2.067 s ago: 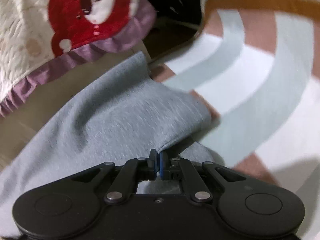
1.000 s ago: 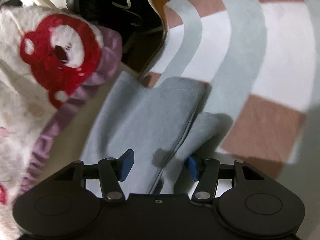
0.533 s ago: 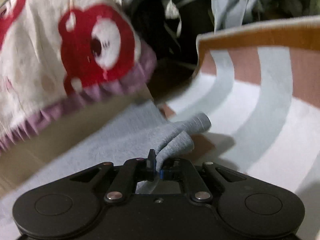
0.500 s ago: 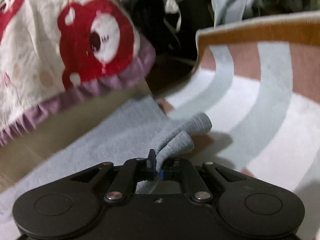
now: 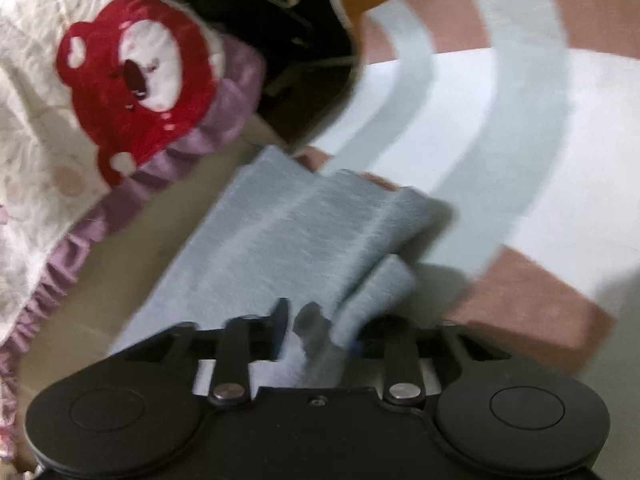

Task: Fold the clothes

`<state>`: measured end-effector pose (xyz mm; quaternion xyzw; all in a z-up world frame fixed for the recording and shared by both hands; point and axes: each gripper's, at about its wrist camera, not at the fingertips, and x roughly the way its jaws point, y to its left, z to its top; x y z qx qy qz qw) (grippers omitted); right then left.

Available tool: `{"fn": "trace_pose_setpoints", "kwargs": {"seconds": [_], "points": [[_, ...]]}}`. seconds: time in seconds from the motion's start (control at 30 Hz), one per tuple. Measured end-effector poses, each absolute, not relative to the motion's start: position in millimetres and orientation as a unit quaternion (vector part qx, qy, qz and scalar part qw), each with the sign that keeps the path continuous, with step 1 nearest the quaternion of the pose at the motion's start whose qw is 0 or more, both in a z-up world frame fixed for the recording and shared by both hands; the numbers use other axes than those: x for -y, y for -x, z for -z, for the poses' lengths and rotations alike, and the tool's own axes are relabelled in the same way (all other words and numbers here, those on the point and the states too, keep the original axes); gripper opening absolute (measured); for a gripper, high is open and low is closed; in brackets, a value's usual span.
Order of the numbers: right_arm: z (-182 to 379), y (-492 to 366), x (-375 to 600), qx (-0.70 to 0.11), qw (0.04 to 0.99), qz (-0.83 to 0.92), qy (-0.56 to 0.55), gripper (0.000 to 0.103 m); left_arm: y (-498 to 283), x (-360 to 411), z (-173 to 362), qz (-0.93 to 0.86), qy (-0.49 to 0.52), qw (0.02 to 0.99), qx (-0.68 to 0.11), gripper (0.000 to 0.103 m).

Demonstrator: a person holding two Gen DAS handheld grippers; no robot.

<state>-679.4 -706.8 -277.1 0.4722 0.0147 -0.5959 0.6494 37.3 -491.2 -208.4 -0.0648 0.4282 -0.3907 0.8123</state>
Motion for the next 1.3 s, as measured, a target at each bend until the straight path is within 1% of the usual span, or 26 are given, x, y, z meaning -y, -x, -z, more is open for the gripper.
{"fn": "trace_pose_setpoints", "kwargs": {"seconds": [0.03,0.07,0.13,0.23,0.27,0.37,0.4,0.5,0.53,0.57,0.6,0.67,0.73,0.77,0.8,0.87,0.93,1.07,1.1,1.13,1.17,1.2,1.23,1.27,1.3], "points": [[271,674,716,-0.039,0.651,0.598,-0.466,0.024,-35,491,193,0.400,0.069,0.815,-0.413,0.008],[262,675,717,-0.035,0.655,0.594,-0.465,0.007,-32,492,179,0.410,0.069,0.818,-0.398,0.007],[240,681,713,-0.006,0.666,0.583,-0.466,0.006,-27,450,150,0.429,0.066,0.823,-0.365,0.005],[199,687,691,0.019,0.692,0.569,-0.444,0.005,-24,403,128,0.436,0.096,0.818,-0.363,0.004],[194,693,678,0.019,0.694,0.570,-0.440,0.005,-18,387,131,0.436,0.096,0.815,-0.369,0.004],[198,721,639,0.012,0.682,0.581,-0.444,0.005,2,348,163,0.450,0.082,0.792,-0.404,0.005],[205,731,629,0.007,0.674,0.585,-0.451,0.005,7,347,174,0.458,0.054,0.785,-0.414,0.005],[231,743,615,-0.057,0.656,0.600,-0.454,0.006,25,353,203,0.453,-0.026,0.778,-0.435,0.006],[238,745,613,-0.067,0.653,0.599,-0.459,0.006,27,355,211,0.445,-0.036,0.777,-0.444,0.007],[245,746,611,-0.073,0.649,0.598,-0.464,0.006,23,353,213,0.439,-0.018,0.776,-0.453,0.011],[248,745,609,-0.076,0.644,0.602,-0.465,0.012,18,351,215,0.432,0.001,0.774,-0.463,0.019],[252,743,606,-0.080,0.633,0.613,-0.466,0.016,3,345,217,0.421,0.047,0.761,-0.492,0.027],[255,743,606,-0.067,0.631,0.600,-0.488,0.033,-2,339,220,0.417,0.079,0.751,-0.505,0.032],[257,743,606,-0.055,0.631,0.589,-0.501,0.051,-5,336,222,0.415,0.093,0.747,-0.512,0.039],[259,742,606,-0.041,0.633,0.577,-0.515,0.059,-6,336,225,0.412,0.098,0.745,-0.515,0.044],[265,737,607,-0.017,0.632,0.557,-0.539,0.060,-6,336,229,0.413,0.109,0.740,-0.520,0.045],[267,732,608,0.000,0.628,0.556,-0.545,0.063,-5,342,232,0.419,0.110,0.733,-0.525,0.050],[264,718,617,0.011,0.626,0.552,-0.551,0.064,-7,360,231,0.420,0.084,0.737,-0.522,0.064],[257,716,621,0.006,0.629,0.556,-0.543,0.064,-9,366,230,0.423,0.077,0.739,-0.518,0.069],[250,713,626,0.001,0.632,0.560,-0.535,0.063,-12,371,226,0.423,0.068,0.744,-0.513,0.069],[244,711,631,-0.004,0.636,0.564,-0.527,0.054,-14,368,216,0.425,0.068,0.750,-0.501,0.069],[237,708,636,-0.008,0.639,0.568,-0.519,0.018,-16,365,205,0.428,0.069,0.757,-0.490,0.058],[230,705,641,-0.013,0.642,0.572,-0.510,0.009,-18,363,195,0.430,0.069,0.763,-0.478,0.041],[223,703,646,-0.018,0.645,0.576,-0.502,0.008,-20,360,185,0.432,0.069,0.770,-0.466,0.014],[216,700,651,-0.022,0.648,0.580,-0.494,0.008,-22,357,174,0.433,0.069,0.776,-0.453,0.013]]}}
